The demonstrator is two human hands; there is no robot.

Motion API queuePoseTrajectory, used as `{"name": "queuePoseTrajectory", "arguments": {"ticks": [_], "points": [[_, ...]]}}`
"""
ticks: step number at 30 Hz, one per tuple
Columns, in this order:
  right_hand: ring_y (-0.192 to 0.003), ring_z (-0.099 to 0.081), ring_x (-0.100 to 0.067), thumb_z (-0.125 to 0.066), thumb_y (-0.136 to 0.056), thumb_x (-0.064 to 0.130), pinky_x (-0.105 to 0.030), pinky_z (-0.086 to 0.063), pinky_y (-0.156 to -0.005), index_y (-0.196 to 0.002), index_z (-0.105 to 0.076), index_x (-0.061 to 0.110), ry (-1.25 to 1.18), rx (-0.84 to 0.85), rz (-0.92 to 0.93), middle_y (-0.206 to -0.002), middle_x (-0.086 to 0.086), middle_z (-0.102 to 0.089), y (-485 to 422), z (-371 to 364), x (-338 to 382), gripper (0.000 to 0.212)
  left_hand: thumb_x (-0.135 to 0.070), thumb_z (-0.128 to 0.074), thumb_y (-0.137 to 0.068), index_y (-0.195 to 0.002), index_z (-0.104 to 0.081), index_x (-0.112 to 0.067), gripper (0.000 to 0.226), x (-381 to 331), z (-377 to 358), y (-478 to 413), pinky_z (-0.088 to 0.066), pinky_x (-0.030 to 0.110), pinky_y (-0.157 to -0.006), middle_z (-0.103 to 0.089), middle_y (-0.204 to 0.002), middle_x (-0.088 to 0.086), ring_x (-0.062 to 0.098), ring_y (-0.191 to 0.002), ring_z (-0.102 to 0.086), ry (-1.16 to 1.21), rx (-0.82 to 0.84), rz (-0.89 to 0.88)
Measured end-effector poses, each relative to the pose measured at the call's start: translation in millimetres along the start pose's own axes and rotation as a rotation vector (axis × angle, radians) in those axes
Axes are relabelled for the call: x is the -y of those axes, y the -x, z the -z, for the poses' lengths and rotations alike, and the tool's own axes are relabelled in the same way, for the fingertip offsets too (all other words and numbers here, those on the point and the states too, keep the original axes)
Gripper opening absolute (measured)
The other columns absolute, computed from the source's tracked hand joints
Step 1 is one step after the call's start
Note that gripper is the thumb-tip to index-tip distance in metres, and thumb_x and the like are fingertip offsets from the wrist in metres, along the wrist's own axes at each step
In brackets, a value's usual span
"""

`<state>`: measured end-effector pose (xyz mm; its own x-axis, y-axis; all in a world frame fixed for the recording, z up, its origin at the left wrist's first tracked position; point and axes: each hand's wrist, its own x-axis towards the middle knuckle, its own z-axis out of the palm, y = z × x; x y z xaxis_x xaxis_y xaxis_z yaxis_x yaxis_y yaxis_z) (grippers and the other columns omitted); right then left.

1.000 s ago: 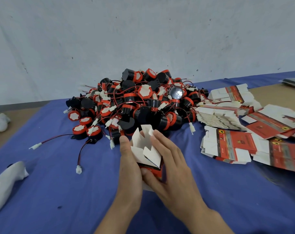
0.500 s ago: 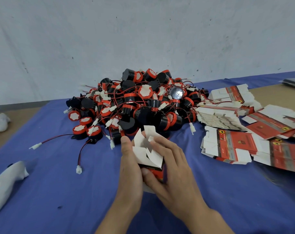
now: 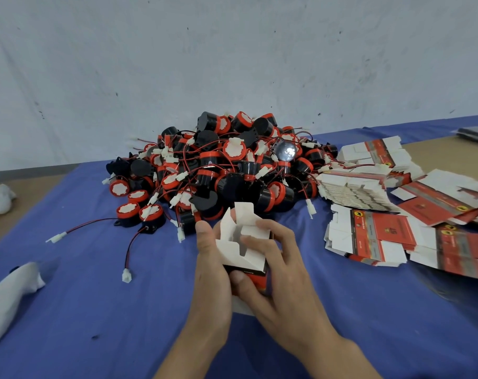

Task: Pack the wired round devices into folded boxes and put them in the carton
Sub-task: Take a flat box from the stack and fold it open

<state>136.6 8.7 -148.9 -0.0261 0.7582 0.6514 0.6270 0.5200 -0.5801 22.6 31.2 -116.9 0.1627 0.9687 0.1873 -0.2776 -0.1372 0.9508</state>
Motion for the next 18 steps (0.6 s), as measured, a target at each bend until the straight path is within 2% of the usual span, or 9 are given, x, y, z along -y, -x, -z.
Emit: {"name": "queuePoseTrajectory", "arguments": {"ticks": [3,5,8,10,12,15,18], "points": [[-0.135,-0.038,0.006,-0.044,-0.094,0.069,-0.011,-0.046,-0.095,-0.125,-0.045,0.048,-0.119,-0.051,-0.030,-0.153,0.017,-0.021,-2,-1,1,0.037,-0.087,-0.029,-0.075,-0.105,-0.074,-0.041,0.071,-3,1,1,-0.057,0.020,-0.064,-0.078,-0.098,0.002,0.015,-0.089,-0.075,-0.014,0.071,0.004],[-0.141,-0.032,0.005,-0.051,-0.094,0.062,-0.010,-0.046,-0.095,-0.122,-0.048,0.049,-0.236,-0.067,-0.072,-0.154,0.018,-0.021,-3,0,0,0.031,-0.090,-0.034,-0.080,-0.116,-0.070,-0.041,0.070,-4,3,2,-0.059,0.023,-0.066,-0.077,-0.105,0.002,0.017,-0.093,-0.074,-0.055,0.127,0.001],[-0.138,-0.042,-0.002,-0.052,-0.094,0.051,-0.009,-0.049,-0.086,-0.117,-0.052,0.052,-0.388,-0.069,-0.115,-0.153,0.020,-0.030,-5,1,-1,0.023,-0.074,-0.047,-0.083,-0.126,-0.062,-0.041,0.057,-6,8,-1,-0.060,0.030,-0.083,-0.073,-0.115,-0.002,0.018,-0.106,-0.070,-0.151,0.181,-0.055],[-0.133,-0.048,-0.003,-0.050,-0.093,0.050,-0.012,-0.051,-0.086,-0.112,-0.053,0.056,-0.476,-0.057,-0.147,-0.152,0.022,-0.035,-4,1,-1,0.020,-0.065,-0.048,-0.088,-0.127,-0.060,-0.040,0.049,-6,11,-2,-0.057,0.032,-0.091,-0.070,-0.119,-0.003,0.017,-0.109,-0.068,-0.186,0.200,-0.094],[-0.129,-0.053,-0.008,-0.049,-0.093,0.050,-0.019,-0.054,-0.086,-0.111,-0.055,0.054,-0.526,-0.045,-0.166,-0.150,0.021,-0.038,-4,0,0,0.019,-0.058,-0.048,-0.091,-0.126,-0.060,-0.039,0.041,-5,13,-2,-0.057,0.027,-0.087,-0.070,-0.117,-0.005,0.015,-0.107,-0.069,-0.190,0.189,-0.111],[-0.127,-0.055,-0.012,-0.049,-0.095,0.049,-0.020,-0.054,-0.085,-0.112,-0.057,0.046,-0.515,-0.038,-0.171,-0.146,0.017,-0.043,-4,-1,2,0.019,-0.046,-0.043,-0.096,-0.120,-0.059,-0.036,0.031,-1,17,-1,-0.056,0.022,-0.077,-0.070,-0.108,-0.006,0.013,-0.098,-0.069,-0.230,0.169,-0.148],[-0.119,-0.060,-0.018,-0.052,-0.094,0.046,-0.032,-0.058,-0.084,-0.125,-0.050,0.039,-0.535,-0.015,-0.188,-0.137,0.014,-0.051,-3,0,2,0.032,-0.031,-0.038,-0.098,-0.121,-0.057,-0.032,0.030,0,20,-1,-0.054,0.018,-0.074,-0.069,-0.105,-0.007,0.008,-0.092,-0.068,-0.277,0.168,-0.186]]}}
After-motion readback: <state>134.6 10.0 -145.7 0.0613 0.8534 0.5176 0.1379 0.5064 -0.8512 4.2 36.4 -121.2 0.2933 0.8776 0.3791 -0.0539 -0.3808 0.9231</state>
